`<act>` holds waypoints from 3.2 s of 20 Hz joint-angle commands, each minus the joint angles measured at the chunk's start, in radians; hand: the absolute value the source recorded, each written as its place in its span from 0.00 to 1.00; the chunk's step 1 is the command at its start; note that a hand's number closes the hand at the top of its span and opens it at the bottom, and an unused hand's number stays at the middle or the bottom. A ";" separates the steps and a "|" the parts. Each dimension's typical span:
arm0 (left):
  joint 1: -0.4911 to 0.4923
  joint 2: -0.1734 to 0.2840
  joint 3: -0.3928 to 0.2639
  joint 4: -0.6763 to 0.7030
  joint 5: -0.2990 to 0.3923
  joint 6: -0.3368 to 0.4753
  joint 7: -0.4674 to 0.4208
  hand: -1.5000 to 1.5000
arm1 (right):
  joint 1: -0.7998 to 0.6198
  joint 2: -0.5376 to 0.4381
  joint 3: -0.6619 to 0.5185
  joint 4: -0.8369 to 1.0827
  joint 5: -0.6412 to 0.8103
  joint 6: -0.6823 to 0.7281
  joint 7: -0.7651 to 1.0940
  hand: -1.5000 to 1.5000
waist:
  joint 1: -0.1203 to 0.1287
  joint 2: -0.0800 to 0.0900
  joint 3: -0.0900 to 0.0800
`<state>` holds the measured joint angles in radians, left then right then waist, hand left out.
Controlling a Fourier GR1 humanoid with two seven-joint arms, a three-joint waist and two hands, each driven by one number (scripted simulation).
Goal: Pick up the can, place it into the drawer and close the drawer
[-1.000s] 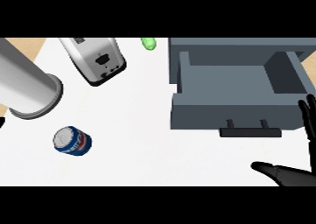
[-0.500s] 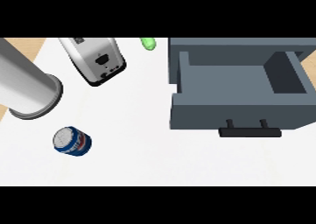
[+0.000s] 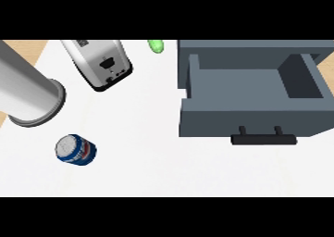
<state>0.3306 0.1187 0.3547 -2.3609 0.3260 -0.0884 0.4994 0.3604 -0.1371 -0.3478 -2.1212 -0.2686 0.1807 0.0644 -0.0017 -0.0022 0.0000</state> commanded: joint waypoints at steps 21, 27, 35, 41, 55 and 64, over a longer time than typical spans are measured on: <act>-0.231 -0.084 -0.094 0.399 -0.100 0.039 -0.111 0.00 | 0.041 0.006 -0.217 0.034 -0.132 0.214 -0.020 0.00 | -0.004 0.002 0.000; -0.286 -0.069 -0.069 0.542 -0.131 0.055 -0.184 0.00 | 0.001 0.006 -0.238 0.020 -0.136 0.203 0.049 0.00 | -0.003 0.003 0.000; -0.171 -0.104 -0.042 0.669 -0.149 0.008 -0.409 0.00 | 0.045 0.087 -0.251 -0.042 -0.118 0.246 0.047 0.00 | 0.000 0.002 0.000; -0.158 -0.098 -0.021 0.712 -0.151 0.031 -0.441 0.00 | 0.021 0.075 -0.299 -0.027 -0.155 0.273 0.056 0.00 | 0.001 0.001 0.000; -0.292 -0.029 0.027 1.217 -0.155 -0.038 -0.730 0.00 | 0.098 0.101 -0.408 -0.085 -0.268 0.380 0.101 0.00 | -0.007 0.002 0.000; -0.451 -0.017 0.033 1.548 -0.153 -0.050 -0.899 0.00 | 0.027 0.084 -0.414 -0.091 -0.269 0.344 0.168 0.00 | -0.008 0.003 -0.001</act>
<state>-0.0318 0.1061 0.3919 -0.9598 0.1874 -0.1581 -0.3366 0.4060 -0.0431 -0.7517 -2.2008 -0.5196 0.5365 0.2038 -0.0076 0.0000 -0.0005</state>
